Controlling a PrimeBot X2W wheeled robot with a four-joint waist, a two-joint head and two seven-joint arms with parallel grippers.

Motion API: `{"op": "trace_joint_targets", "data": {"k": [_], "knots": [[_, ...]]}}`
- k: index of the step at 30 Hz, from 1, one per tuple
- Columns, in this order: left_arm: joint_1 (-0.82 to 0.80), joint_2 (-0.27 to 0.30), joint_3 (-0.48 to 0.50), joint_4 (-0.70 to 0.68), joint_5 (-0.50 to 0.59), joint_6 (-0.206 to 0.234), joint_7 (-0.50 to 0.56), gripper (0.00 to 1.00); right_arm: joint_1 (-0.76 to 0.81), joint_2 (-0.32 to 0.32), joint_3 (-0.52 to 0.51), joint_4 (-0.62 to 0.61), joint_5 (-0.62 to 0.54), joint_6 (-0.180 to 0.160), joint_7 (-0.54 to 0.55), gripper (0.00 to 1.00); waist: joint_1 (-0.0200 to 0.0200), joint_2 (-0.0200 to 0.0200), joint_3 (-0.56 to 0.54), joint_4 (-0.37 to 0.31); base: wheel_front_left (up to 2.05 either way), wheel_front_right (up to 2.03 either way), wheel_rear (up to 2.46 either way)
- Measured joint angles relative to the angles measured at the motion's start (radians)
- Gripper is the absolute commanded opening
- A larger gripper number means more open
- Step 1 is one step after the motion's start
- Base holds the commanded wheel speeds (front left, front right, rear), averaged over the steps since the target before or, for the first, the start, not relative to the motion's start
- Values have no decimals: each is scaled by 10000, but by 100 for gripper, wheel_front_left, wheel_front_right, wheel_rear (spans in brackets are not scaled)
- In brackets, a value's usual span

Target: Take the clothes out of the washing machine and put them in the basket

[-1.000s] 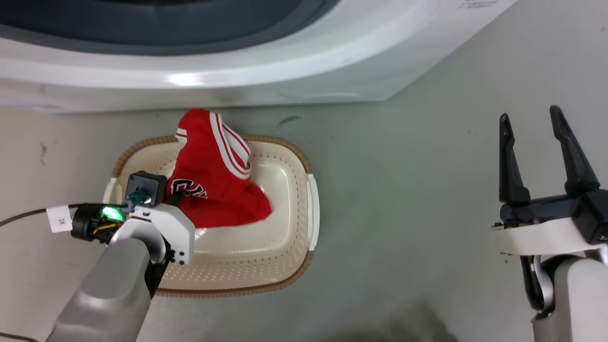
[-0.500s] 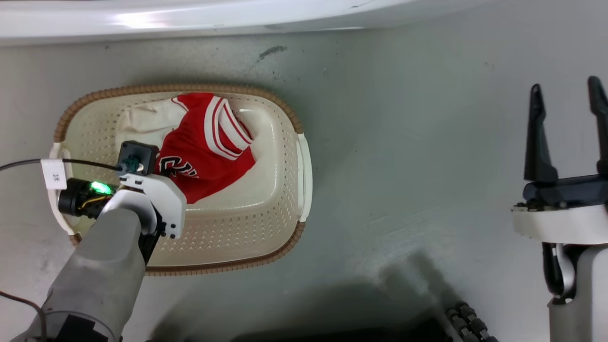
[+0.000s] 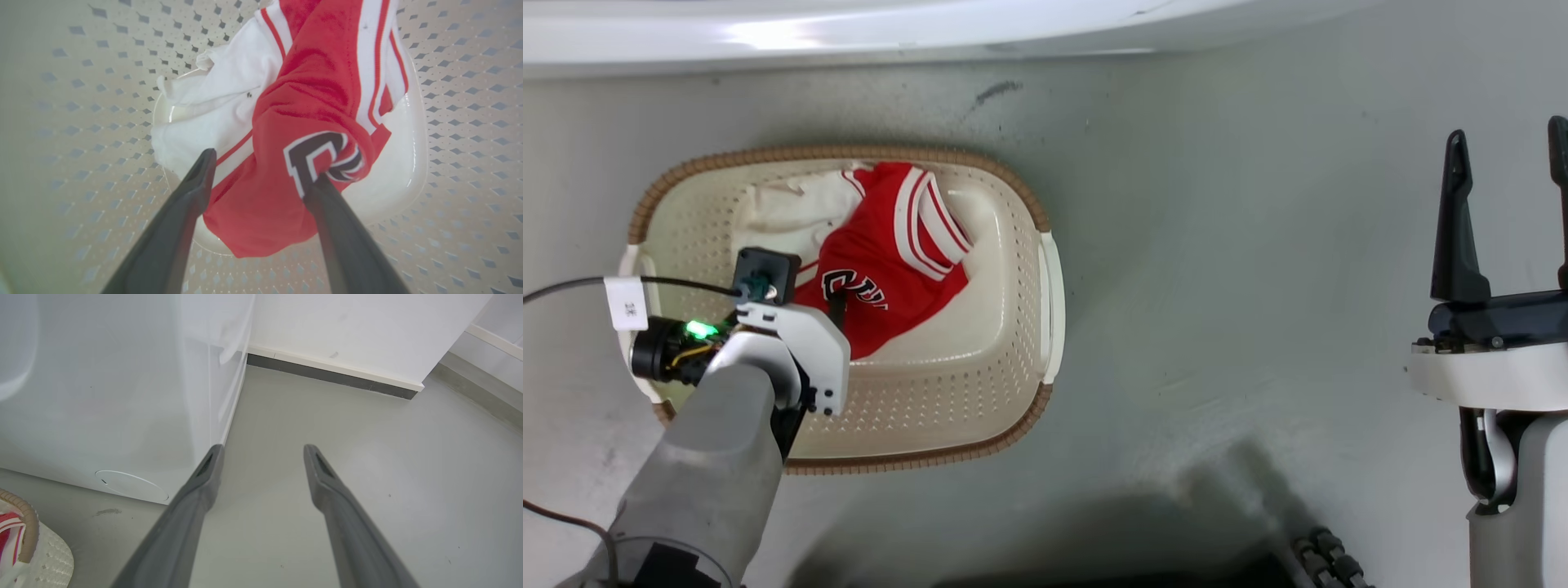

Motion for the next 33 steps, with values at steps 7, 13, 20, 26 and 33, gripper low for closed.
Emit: {"op": "trace_joint_targets", "data": {"k": [7, 13, 20, 26, 33], "knots": [[519, -29, 36, -560, 8, 8, -81, 100, -8, 0, 54, 412, 0, 0, 0, 100, -1, 0, -957, 34, 0, 0, 0], [1430, 86, 537, -2121, 111, 184, -109, 100, 13, 0, 31, 673, 2, 0, 0, 100, -2, 0, -1954, 105, 0, 0, 0], [2648, 144, 1166, -3641, 564, 267, -107, 100, 288, 0, -17, 1012, 27, 0, 0, 100, -3, 0, -3041, 199, 0, 0, 0], [3525, 13, 1967, -5292, 965, 226, -109, 100, 694, 0, -125, 1235, 31, 0, 0, 100, -3, 0, -3862, 285, 0, 0, 0], [4300, -272, 2736, -6920, 1536, 88, -109, 100, 1205, -2, -176, 1499, 71, 0, 0, 100, -3, 0, -4893, 290, 0, 0, 0]]}}
